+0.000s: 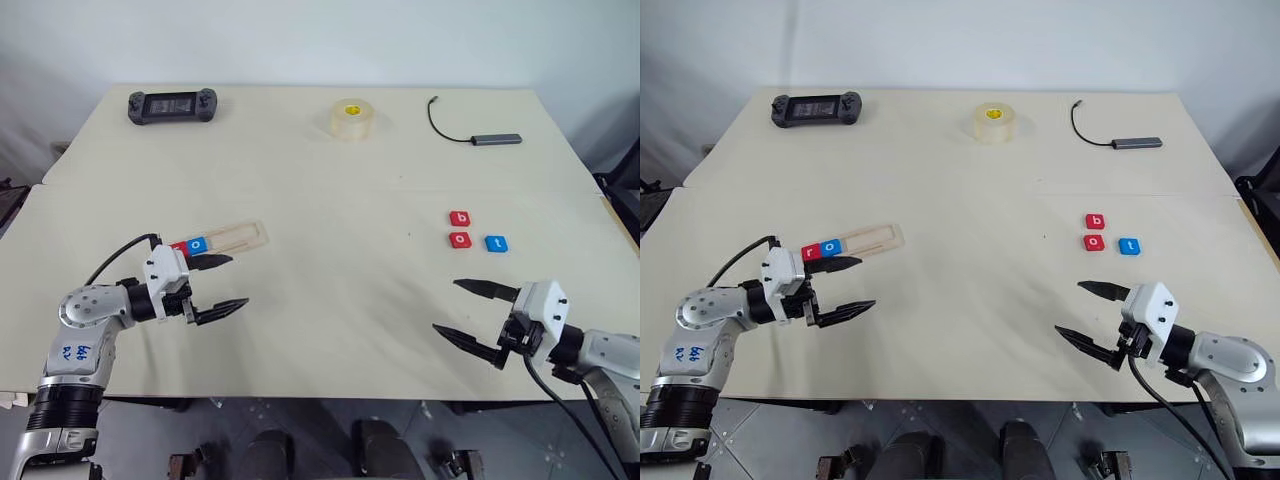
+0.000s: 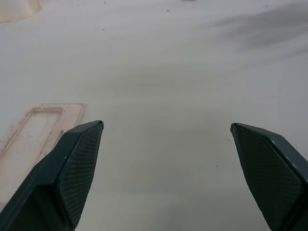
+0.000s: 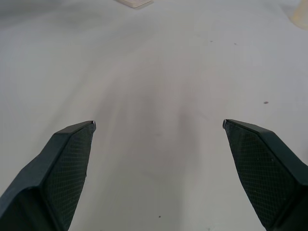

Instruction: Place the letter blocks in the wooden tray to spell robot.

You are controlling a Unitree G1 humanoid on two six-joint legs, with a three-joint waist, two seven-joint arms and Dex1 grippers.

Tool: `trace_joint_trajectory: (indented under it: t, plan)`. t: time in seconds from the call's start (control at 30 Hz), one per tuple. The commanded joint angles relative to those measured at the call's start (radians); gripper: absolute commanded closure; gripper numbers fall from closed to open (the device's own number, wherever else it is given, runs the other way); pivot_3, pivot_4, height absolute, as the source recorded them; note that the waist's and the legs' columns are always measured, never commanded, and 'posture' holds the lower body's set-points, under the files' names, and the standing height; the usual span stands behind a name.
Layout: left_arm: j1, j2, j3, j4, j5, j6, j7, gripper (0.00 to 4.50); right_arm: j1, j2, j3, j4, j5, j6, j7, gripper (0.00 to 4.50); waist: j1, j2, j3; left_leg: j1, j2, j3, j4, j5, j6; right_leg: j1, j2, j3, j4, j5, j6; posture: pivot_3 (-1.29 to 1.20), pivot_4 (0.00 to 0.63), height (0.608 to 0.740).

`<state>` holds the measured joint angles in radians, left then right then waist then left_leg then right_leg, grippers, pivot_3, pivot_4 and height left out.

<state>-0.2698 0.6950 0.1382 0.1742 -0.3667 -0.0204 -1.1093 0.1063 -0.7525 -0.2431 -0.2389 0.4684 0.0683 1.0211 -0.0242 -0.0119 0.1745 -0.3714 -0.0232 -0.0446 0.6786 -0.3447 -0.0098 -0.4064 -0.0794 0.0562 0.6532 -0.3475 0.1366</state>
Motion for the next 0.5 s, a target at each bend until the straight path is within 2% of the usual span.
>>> trace_joint_trajectory:
  t: [0.03,0.2,0.33,0.5]
  plan:
    - [0.012,0.016,0.031,-0.032,-0.011,0.004,0.013,0.0,-0.009,0.009,-0.008,-0.005,0.007,-0.023,0.011,0.05,-0.001,0.0,0.0,0.0,0.0,0.0,0.0,0.0,0.0,0.0,0.0,0.0,0.0,0.0,0.0,0.0,0.15,0.74]
    - [0.112,-0.008,0.14,-0.09,-0.082,0.111,0.125,0.0,-0.06,0.051,0.055,-0.059,0.034,0.01,0.005,0.05,-0.006,0.0,0.0,0.0,0.001,0.001,0.0,0.0,0.0,-0.001,0.0,0.001,0.001,0.0,0.0,0.0,0.15,0.74]
    - [0.23,-0.053,0.253,-0.108,-0.083,0.102,0.25,0.0,-0.126,0.121,0.142,-0.162,0.051,0.072,-0.063,0.05,-0.004,0.0,0.0,0.0,0.001,0.0,0.0,0.0,-0.001,-0.002,0.0,0.001,0.002,0.0,0.0,0.0,0.15,0.74]
    - [0.328,-0.111,0.377,-0.043,-0.087,0.071,0.361,0.0,-0.218,0.214,0.242,-0.291,0.042,0.151,-0.181,0.05,0.001,0.0,0.0,0.0,0.001,-0.001,0.0,0.0,-0.001,-0.002,0.0,0.001,0.001,0.0,0.0,0.0,0.15,0.74]
